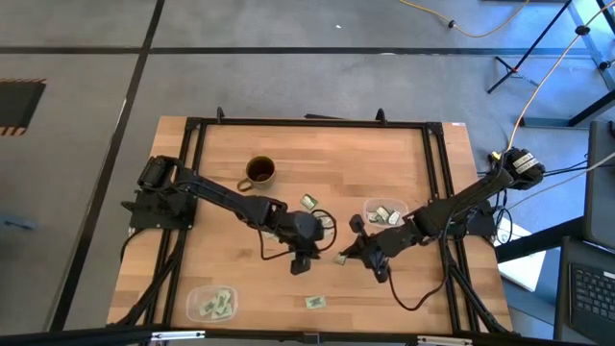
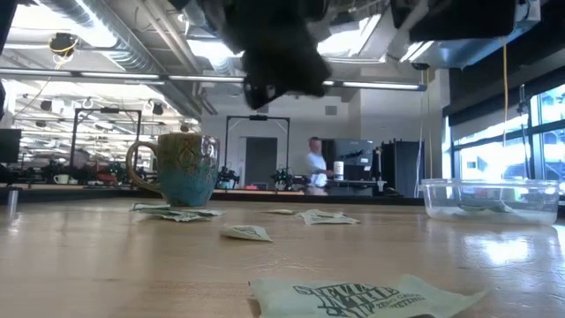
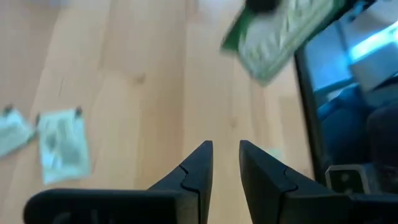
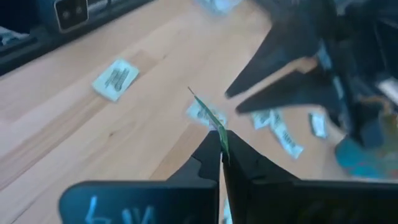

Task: Pick and place Stevia / Truvia into bins
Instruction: Put the truvia packet into the top transparent container

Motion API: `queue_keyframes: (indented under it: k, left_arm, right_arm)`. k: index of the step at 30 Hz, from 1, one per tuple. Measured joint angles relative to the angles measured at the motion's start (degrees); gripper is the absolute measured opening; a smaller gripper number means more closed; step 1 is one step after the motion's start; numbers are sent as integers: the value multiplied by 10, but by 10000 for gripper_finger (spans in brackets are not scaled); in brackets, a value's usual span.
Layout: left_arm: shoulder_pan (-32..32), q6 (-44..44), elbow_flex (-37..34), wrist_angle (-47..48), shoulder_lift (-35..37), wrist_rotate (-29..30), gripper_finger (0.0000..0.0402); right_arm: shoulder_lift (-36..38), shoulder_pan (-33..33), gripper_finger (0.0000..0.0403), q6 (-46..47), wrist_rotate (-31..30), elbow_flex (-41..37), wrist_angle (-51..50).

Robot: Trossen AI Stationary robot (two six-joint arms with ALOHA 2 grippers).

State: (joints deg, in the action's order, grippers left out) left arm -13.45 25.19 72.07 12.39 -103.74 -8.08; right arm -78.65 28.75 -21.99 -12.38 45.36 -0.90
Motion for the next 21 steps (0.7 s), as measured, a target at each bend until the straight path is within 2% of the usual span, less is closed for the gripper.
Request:
queue_keyframes:
  k: [5,12,18,21]
  left_arm:
    - [-1,5,0,89,0,32,74]
    - [-4,26,0,144,0,77,75]
    - [-4,27,0,144,0,86,75]
    - [-4,27,0,144,0,86,75]
  right_arm:
    - [0,-6,6,73,1,1,-64]
    - [0,-53,6,287,-9,50,-306]
    - [0,-83,6,404,-138,70,-501]
    - [0,-90,8,447,-150,65,-548]
